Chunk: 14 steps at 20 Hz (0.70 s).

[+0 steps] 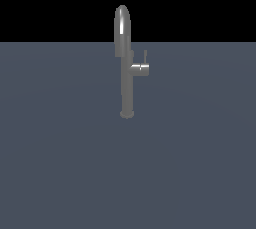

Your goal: Turn on the faucet by rotating a designated handle.

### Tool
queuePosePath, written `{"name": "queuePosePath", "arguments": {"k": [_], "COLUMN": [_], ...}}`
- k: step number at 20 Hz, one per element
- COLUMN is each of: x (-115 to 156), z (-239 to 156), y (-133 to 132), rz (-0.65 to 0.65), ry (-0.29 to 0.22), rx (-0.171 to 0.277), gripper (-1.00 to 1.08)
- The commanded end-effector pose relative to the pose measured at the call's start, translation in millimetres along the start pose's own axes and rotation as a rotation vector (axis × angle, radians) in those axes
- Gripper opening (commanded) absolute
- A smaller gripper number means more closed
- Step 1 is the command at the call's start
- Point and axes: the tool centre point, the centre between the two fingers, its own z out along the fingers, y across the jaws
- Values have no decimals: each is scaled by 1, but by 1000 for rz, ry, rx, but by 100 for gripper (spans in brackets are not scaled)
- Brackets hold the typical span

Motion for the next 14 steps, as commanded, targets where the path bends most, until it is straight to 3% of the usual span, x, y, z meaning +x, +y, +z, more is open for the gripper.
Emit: {"name": "queuePosePath", "arguments": {"k": [1, 14], "x": [11, 86], "z": [0, 2], "y": [-2, -10], "rz": [31, 233], "ry": [-29, -217], "rx": [31, 237], "gripper": [-100, -100]}}
